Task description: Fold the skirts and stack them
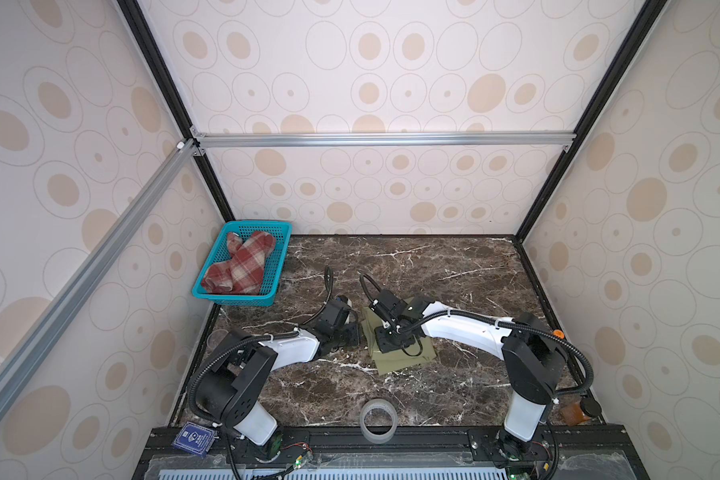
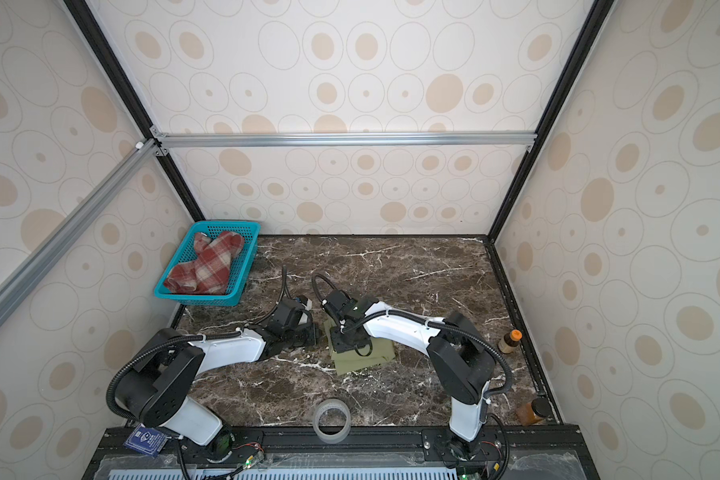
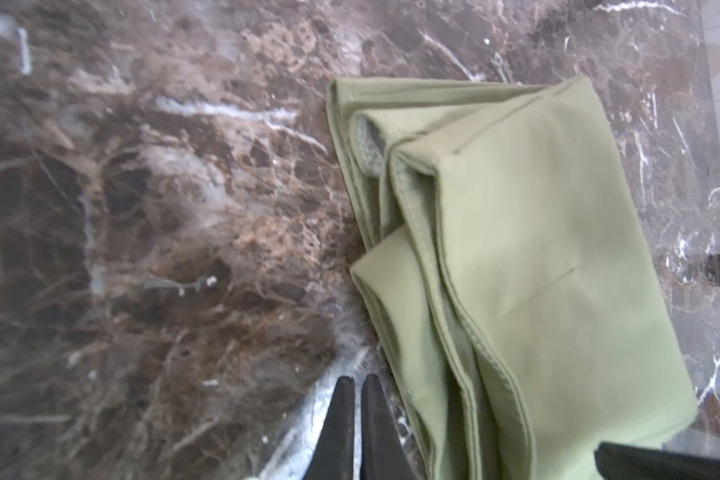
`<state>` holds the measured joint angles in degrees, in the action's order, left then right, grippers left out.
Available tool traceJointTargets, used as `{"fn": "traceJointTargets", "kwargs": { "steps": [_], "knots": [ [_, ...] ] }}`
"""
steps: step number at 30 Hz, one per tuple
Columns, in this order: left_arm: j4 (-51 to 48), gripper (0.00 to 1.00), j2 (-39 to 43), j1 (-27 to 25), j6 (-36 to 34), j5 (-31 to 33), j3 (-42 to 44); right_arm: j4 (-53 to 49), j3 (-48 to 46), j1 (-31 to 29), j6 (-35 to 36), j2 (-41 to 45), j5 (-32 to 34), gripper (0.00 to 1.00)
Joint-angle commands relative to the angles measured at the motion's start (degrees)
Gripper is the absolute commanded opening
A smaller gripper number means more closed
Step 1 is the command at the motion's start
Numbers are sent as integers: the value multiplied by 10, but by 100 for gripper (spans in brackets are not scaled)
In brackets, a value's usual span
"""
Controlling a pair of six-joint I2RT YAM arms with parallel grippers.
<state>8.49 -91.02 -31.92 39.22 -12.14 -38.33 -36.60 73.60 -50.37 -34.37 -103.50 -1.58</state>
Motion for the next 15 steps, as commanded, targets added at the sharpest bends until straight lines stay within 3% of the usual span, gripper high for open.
{"fn": "traceJointTargets", "kwargs": {
  "steps": [1,15],
  "knots": [
    [11,8,-19,9,-23,1,-37,25,-7,-2,7,-1,-2,36],
    [51,8,-92,14,-26,-19,-97,56,-49,-3,32,-11,-16,34]
  ]
}}
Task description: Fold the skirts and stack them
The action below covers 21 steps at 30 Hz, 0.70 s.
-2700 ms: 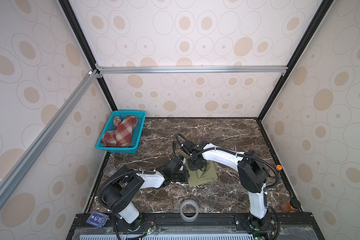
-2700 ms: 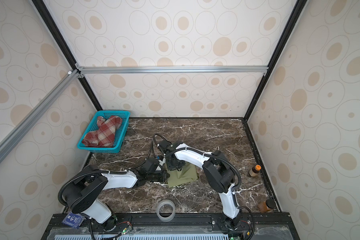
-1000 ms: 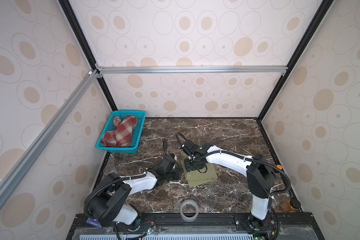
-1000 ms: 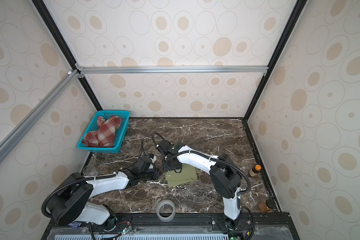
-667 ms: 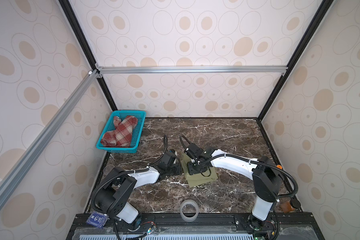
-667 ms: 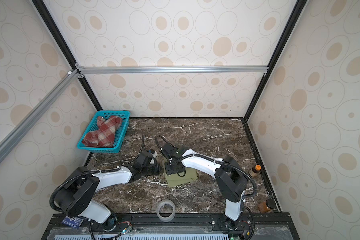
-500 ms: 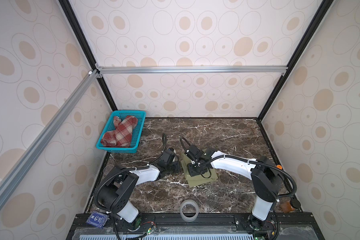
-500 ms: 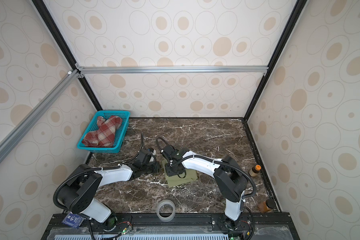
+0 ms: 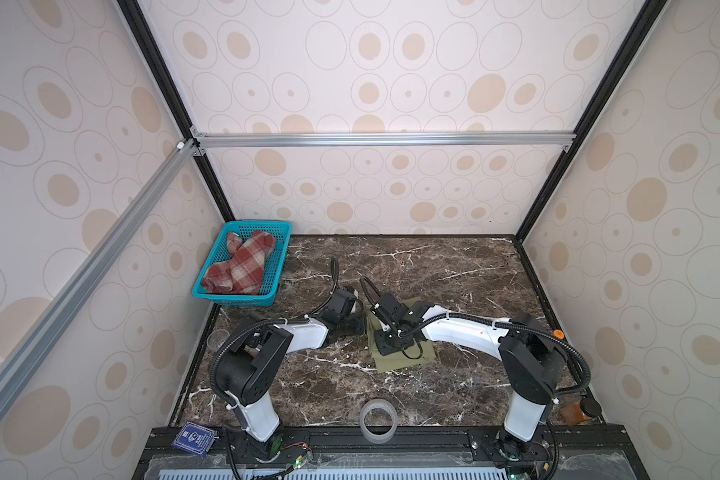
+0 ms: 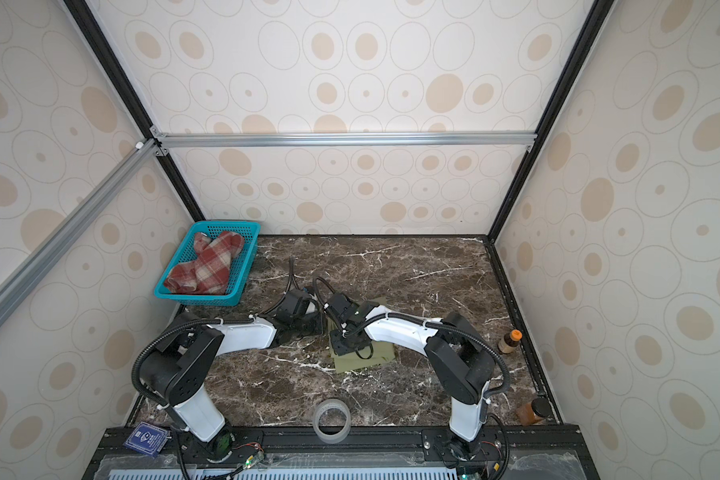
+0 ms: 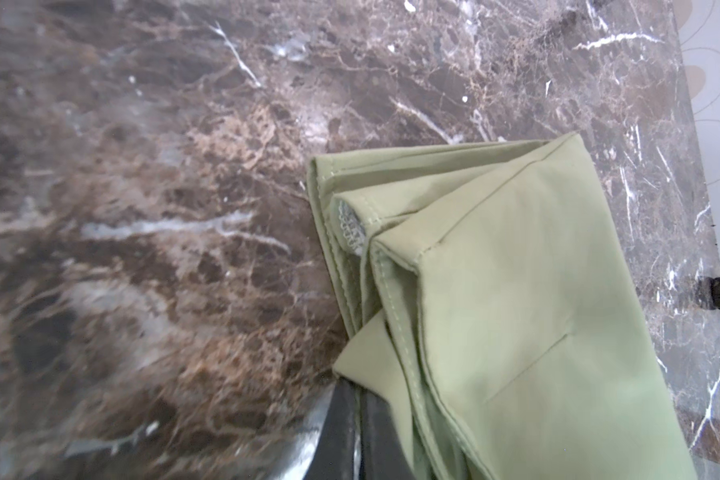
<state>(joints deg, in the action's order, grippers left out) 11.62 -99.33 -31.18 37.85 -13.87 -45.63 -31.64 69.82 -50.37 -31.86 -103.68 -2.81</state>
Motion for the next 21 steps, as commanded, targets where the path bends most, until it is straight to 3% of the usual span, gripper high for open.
{"fn": "traceJointTargets", "kwargs": {
  "steps": [1,8,13,21],
  "knots": [
    [24,8,-11,6,-12,1,-27,10,-15,-4,8,-11,-4,34],
    [41,7,-25,15,-6,1,-36,17,-30,-13,14,-18,5,33],
    [66,7,-28,17,-1,-1,-34,-1,-18,-30,24,2,56,48],
    [78,7,-31,23,5,-2,-24,-20,27,-50,28,-12,99,48]
  ]
}}
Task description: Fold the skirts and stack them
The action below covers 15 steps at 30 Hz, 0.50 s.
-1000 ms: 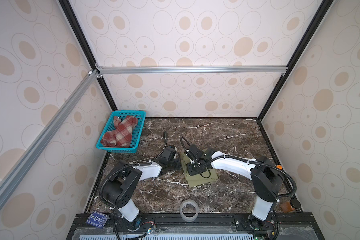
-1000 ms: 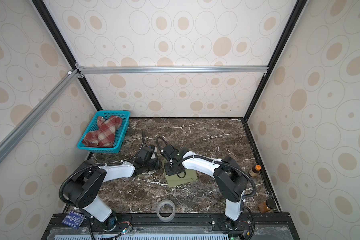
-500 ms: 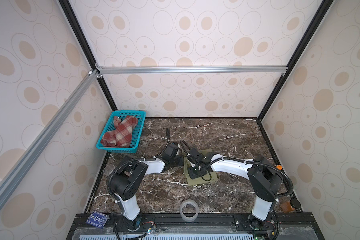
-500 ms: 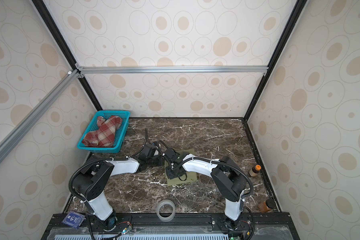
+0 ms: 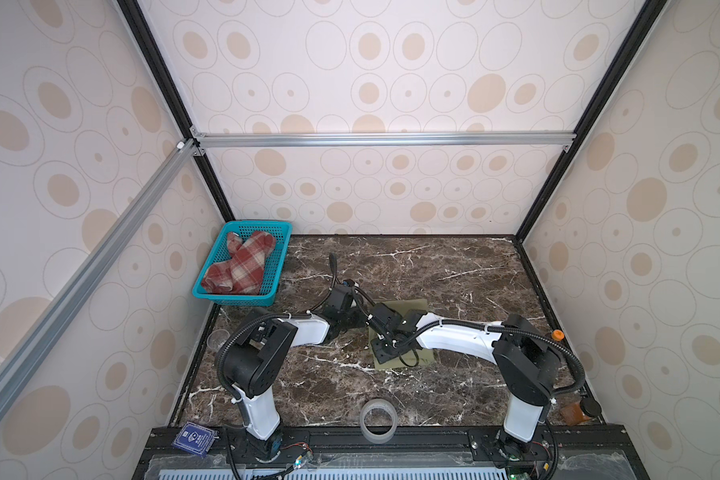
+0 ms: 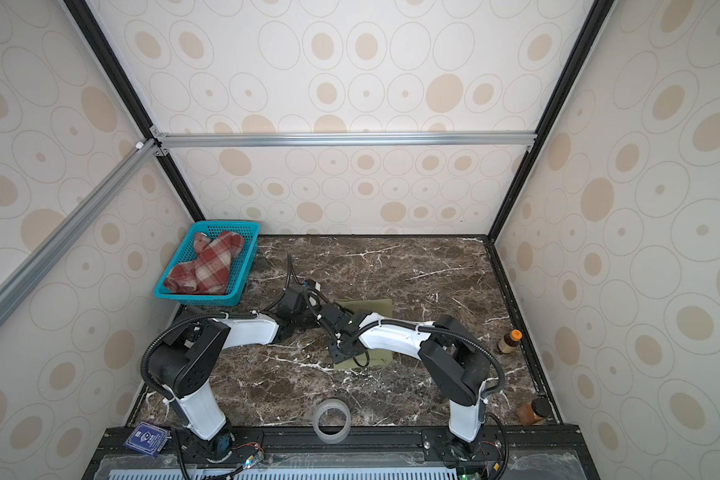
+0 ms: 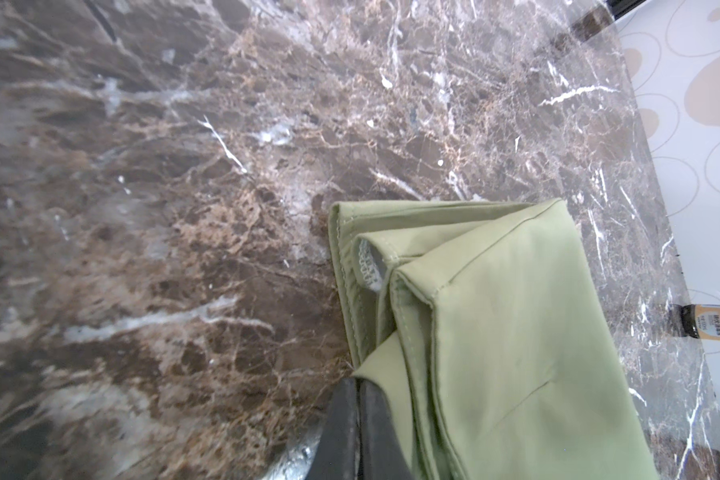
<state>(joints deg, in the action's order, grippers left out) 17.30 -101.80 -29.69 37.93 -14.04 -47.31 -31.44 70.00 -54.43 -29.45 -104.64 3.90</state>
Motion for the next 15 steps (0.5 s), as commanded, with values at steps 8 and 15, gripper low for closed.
{"fn": "traceJointTargets", "kwargs": {
  "steps": [8,15],
  "knots": [
    [27,6,-14,11,6,-5,-2,-23,58,-13,6,-25,33,50],
    [34,6,-23,14,10,-8,-1,-40,77,-13,-11,-57,43,46]
  ]
}}
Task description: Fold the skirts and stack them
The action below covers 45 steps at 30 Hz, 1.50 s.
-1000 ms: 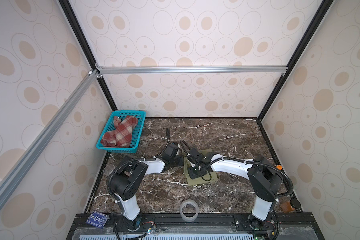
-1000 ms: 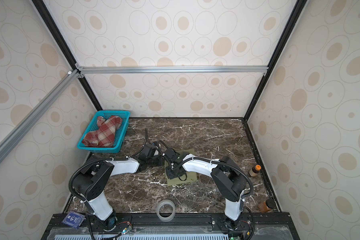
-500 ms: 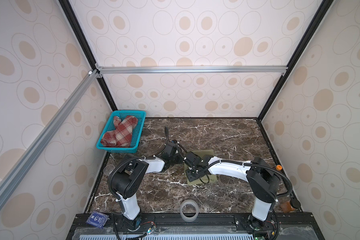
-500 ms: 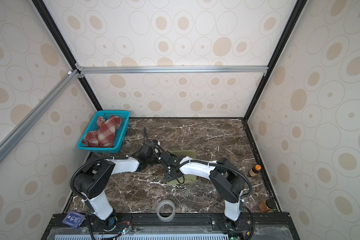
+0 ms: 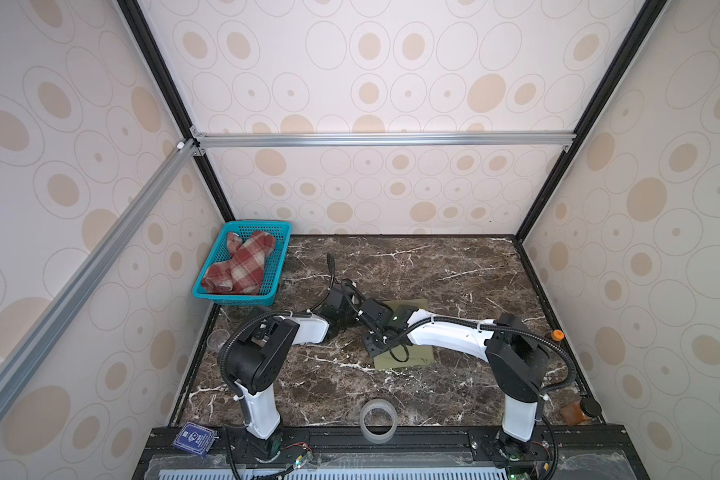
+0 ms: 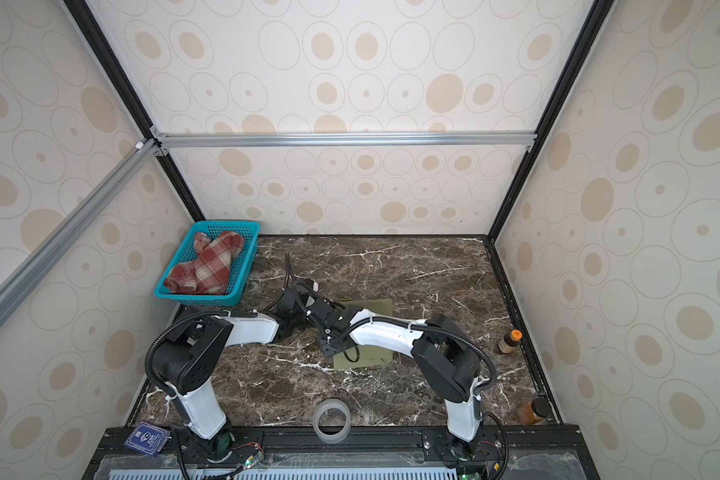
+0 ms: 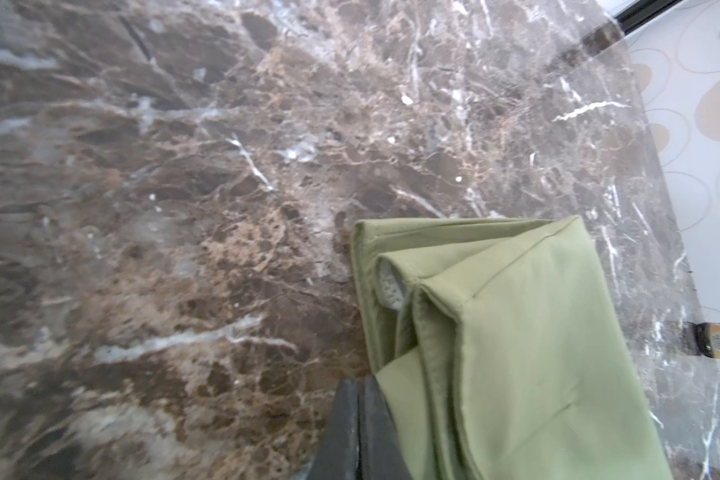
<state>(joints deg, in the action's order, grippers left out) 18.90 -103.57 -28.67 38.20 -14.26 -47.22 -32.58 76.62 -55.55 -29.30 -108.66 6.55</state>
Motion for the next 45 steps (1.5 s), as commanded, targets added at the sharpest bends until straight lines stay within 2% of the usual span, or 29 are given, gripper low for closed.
{"fn": "traceJointTargets", "kwargs": {
  "steps": [1,7,9,16,22,37,41,45],
  "knots": [
    [20,6,-6,4,7,-6,-2,-31,11,-3,-15,-20,17,45],
    [23,5,-11,6,8,-10,-3,-37,11,-2,-27,-29,25,33],
    [25,5,-12,7,9,-13,-3,-38,11,-3,-27,-32,25,32],
    [29,5,-17,9,11,-16,-4,-31,11,-3,-32,-27,17,40],
    [32,4,-22,12,11,-15,0,-16,9,-3,-34,-21,12,44],
    [61,2,-40,23,28,-32,15,-19,23,-6,-44,-57,6,44],
    [67,2,-42,26,30,-37,18,-30,23,-6,-49,-65,14,35],
    [69,2,-42,27,30,-38,20,-35,21,-7,-52,-61,19,16]
  ]
}}
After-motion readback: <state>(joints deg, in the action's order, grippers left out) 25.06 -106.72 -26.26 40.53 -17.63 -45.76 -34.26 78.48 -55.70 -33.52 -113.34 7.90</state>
